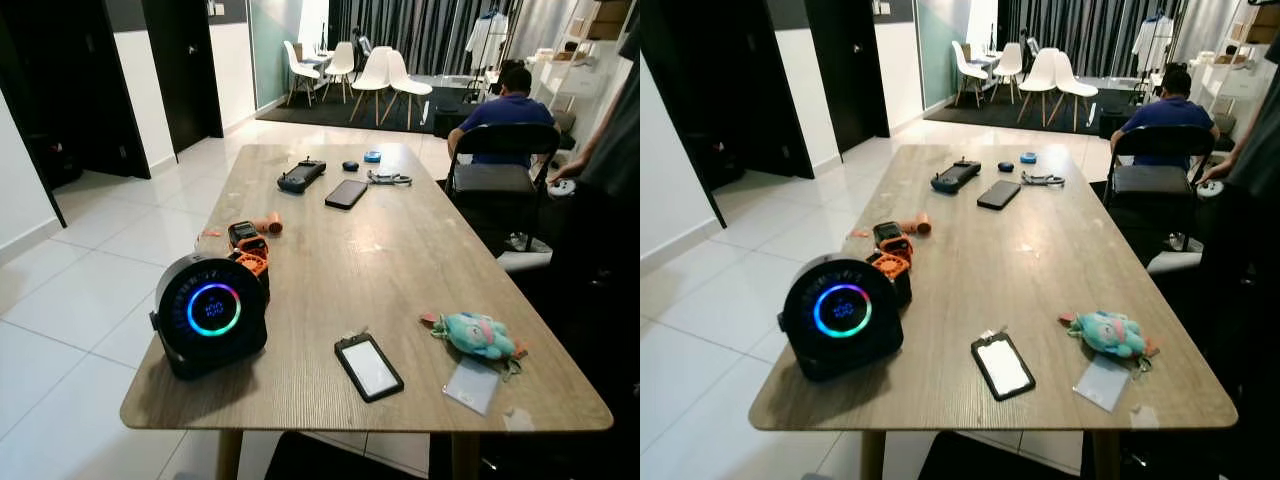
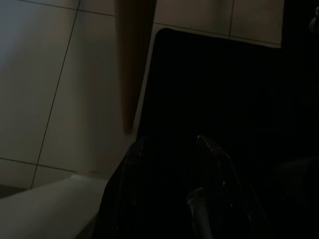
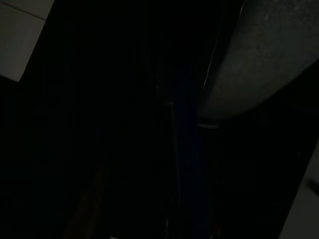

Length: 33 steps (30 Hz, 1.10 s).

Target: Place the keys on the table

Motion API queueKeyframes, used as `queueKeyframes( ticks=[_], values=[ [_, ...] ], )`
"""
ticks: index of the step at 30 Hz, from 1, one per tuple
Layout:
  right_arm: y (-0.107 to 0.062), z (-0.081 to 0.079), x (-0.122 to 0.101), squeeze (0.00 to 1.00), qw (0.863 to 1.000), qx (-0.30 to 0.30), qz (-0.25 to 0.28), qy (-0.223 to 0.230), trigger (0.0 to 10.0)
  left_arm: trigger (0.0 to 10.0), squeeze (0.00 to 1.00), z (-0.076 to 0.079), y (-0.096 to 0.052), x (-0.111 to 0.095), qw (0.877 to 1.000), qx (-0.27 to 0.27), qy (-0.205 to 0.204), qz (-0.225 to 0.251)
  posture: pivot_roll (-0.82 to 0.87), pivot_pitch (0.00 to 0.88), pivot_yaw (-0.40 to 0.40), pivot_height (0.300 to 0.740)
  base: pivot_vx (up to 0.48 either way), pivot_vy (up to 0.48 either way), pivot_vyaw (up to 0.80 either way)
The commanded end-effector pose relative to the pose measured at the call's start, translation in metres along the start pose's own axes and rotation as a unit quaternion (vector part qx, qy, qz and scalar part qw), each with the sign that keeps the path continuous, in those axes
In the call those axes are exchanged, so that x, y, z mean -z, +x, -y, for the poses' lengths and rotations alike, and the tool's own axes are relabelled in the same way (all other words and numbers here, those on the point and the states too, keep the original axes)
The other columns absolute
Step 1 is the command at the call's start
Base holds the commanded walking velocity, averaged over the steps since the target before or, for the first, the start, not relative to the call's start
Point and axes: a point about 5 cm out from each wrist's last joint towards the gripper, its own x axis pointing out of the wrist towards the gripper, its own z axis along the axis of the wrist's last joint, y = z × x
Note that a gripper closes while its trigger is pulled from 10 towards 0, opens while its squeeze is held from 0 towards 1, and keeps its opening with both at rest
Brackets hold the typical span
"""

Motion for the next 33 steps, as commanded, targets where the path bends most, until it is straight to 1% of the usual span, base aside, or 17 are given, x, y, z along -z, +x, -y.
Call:
queueKeyframes(
  ticks=[1, 8, 13, 17, 23, 33],
  values=[
    [-0.0015, 0.0043, 0.0039, 0.0, 1.0, 0.003, -0.003, 0.003, 10.0, 10.0, 0.0, -0.0083, -0.0054, 0.0096, 1.0, -0.011, -0.002, -0.022, 0.03, 0.087, 0.032, 0.74, -0.289, 0.0, 0.0],
    [-0.0021, 0.0099, 0.0056, 0.0, 1.0, 0.007, -0.006, 0.005, 10.0, 10.0, 0.0, -0.0084, -0.0038, 0.0075, 1.0, -0.012, 0.003, -0.023, 0.03, 0.088, 0.036, 0.74, 0.0, 0.0, 0.0],
    [-0.0023, 0.0093, 0.0061, 0.0, 1.0, 0.007, -0.007, 0.006, 10.0, 10.0, 0.0, -0.0081, -0.0034, 0.0068, 1.0, -0.009, 0.008, -0.022, 0.03, 0.088, 0.038, 0.74, 0.0, 0.0, 0.0],
    [-0.0025, 0.0052, 0.0068, 0.0, 1.0, 0.005, -0.007, 0.007, 10.0, 10.0, 0.0, -0.0077, -0.0032, 0.0067, 1.0, -0.003, 0.014, -0.024, 0.03, 0.087, 0.039, 0.74, 0.0, 0.0, 0.0],
    [-0.0022, 0.0032, 0.0063, 0.0, 1.0, 0.004, -0.008, 0.007, 10.0, 10.0, 0.0, -0.0072, -0.0033, 0.0071, 1.0, 0.0, 0.016, -0.024, 0.03, 0.084, 0.038, 0.74, 0.0, 0.0, 0.0],
    [-0.0008, 0.005, 0.0024, 0.0, 1.0, 0.004, -0.004, 0.003, 10.0, 10.0, 0.0, -0.0062, -0.0036, 0.0068, 0.999, 0.005, 0.024, -0.02, 0.02, 0.072, 0.035, 0.74, 0.0, 0.0, 0.0]
  ],
)
